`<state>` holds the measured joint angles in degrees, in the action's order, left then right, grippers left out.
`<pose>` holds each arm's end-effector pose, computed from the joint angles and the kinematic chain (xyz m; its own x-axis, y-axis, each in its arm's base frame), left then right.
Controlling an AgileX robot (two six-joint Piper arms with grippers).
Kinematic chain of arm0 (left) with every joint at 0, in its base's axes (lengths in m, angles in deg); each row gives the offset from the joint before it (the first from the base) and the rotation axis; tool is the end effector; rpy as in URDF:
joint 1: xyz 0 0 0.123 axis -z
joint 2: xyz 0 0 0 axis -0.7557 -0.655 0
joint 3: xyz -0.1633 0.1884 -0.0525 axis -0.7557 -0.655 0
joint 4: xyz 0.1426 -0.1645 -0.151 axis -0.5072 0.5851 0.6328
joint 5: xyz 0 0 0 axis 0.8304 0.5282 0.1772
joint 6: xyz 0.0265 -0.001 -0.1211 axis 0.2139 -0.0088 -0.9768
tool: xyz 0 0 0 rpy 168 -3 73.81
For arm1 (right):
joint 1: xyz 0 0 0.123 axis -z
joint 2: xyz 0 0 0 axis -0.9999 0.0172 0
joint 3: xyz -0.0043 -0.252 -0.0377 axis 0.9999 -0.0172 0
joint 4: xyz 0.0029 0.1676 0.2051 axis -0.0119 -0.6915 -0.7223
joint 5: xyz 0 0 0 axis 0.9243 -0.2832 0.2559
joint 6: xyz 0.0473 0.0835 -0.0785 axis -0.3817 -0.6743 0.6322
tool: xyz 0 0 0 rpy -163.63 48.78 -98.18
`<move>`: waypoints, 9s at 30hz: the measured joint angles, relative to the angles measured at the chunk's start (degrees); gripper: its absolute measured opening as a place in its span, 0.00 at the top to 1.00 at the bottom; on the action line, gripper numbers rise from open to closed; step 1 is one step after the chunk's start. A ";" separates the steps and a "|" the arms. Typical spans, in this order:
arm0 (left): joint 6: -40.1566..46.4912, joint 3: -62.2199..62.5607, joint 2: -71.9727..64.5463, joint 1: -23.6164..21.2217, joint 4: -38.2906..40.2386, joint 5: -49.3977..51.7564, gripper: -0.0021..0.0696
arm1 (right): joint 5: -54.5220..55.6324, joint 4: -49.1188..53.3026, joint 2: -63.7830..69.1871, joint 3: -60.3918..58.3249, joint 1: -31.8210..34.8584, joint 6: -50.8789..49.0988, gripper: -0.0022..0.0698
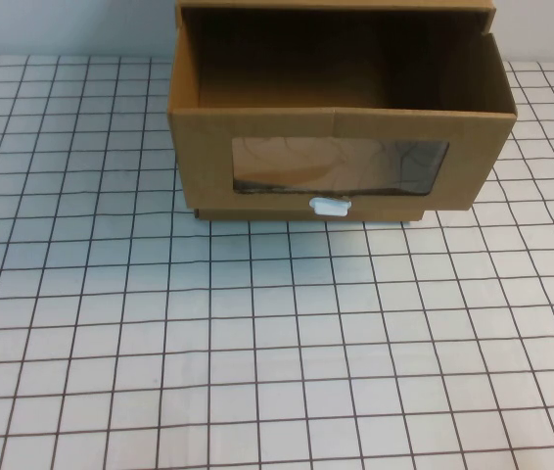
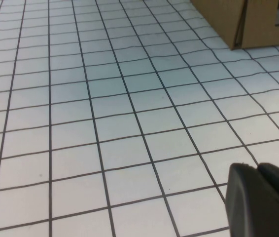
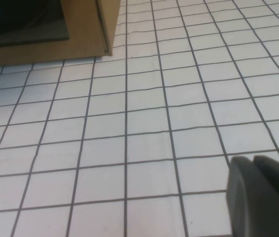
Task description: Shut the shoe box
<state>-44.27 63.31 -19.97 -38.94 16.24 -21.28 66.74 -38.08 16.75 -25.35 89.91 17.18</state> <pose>0.1254 -0.0249 0.1609 -0.2929 0.0748 -0.9532 0.2008 0.9795 0.0152 0.1274 0.0114 0.1622 -0.3051 0.0641 -0.9502 -0.0689 0.9936 0.0892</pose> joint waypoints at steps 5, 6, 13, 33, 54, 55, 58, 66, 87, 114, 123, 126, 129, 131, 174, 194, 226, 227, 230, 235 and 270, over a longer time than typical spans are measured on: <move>0.00 0.00 0.00 0.00 0.00 0.00 0.98 | 0.00 0.00 0.00 0.00 0.00 0.00 0.99; 0.00 0.00 0.00 0.00 0.00 -0.07 0.98 | 0.00 0.00 0.00 0.00 0.00 0.00 0.99; 0.00 0.00 0.00 0.00 0.25 -6.13 0.98 | 4.18 0.00 0.00 -0.24 0.00 0.00 0.99; 0.00 0.00 0.02 0.00 1.43 -50.24 0.98 | 44.43 -1.45 0.00 -0.24 0.00 0.00 0.99; -7.93 37.57 -8.87 0.07 1.52 -44.26 0.98 | 42.49 0.83 8.46 38.62 0.00 -23.14 0.99; -7.93 40.85 -11.20 0.07 1.42 -40.89 0.98 | 38.70 0.86 10.36 41.90 0.00 -23.41 0.99; -7.93 49.01 -18.50 0.07 1.42 -27.59 0.98 | 24.84 1.22 16.33 51.06 0.00 -23.62 0.99; -8.07 56.68 -34.29 0.07 1.46 -13.29 0.98 | -1.46 2.65 32.67 61.42 0.00 -21.02 0.99; 18.70 88.04 -78.30 6.74 21.70 14.68 0.98 | -24.58 -30.10 55.82 60.37 -12.55 19.78 0.99; 19.76 137.60 -123.22 6.88 35.77 39.29 0.98 | -22.75 -40.42 86.27 73.01 -12.68 49.00 0.99; 19.72 137.60 -123.31 6.88 38.49 41.06 0.98 | -21.59 -40.55 98.66 86.77 -12.68 48.22 0.99; 19.72 137.60 -123.31 6.88 39.24 41.34 0.98 | -21.33 -40.55 101.72 90.83 -12.68 48.13 0.99; 19.72 137.60 -123.31 6.88 39.38 41.48 0.98 | -21.33 -40.55 104.54 94.69 -12.68 47.52 0.99; 19.72 137.60 -123.31 6.88 39.48 41.57 0.98 | -22.74 -39.75 105.80 96.68 -12.68 45.52 0.99; 21.01 90.93 -55.42 0.71 30.41 40.83 0.98 | -10.45 -9.52 36.09 55.73 -12.75 13.70 0.99; 15.61 31.45 -3.18 0.71 17.57 8.12 0.98 | 1.98 -8.23 10.12 25.58 -12.75 10.45 0.99; 15.61 1.01 -4.38 0.71 15.43 -13.70 0.98 | -6.45 -8.09 10.12 11.16 -12.75 10.33 0.99; 15.61 0.56 -4.38 0.71 15.43 -13.55 0.98 | -6.95 -7.99 10.12 11.16 -12.75 10.33 0.99; 15.61 0.10 -1.68 0.13 11.87 -11.68 0.98 | -7.64 -7.99 10.12 11.16 -12.75 10.33 0.99; 13.83 0.06 -0.13 -2.03 4.44 -3.60 0.98 | -8.02 -7.99 10.12 11.16 -12.75 10.33 0.99; 12.18 -0.03 0.00 -2.30 2.84 0.92 0.98 | -7.12 -1.82 3.53 10.47 -7.15 10.23 0.99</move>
<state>-32.09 63.28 -19.97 -41.24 19.08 -20.36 59.62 -39.90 20.28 -14.88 82.75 27.41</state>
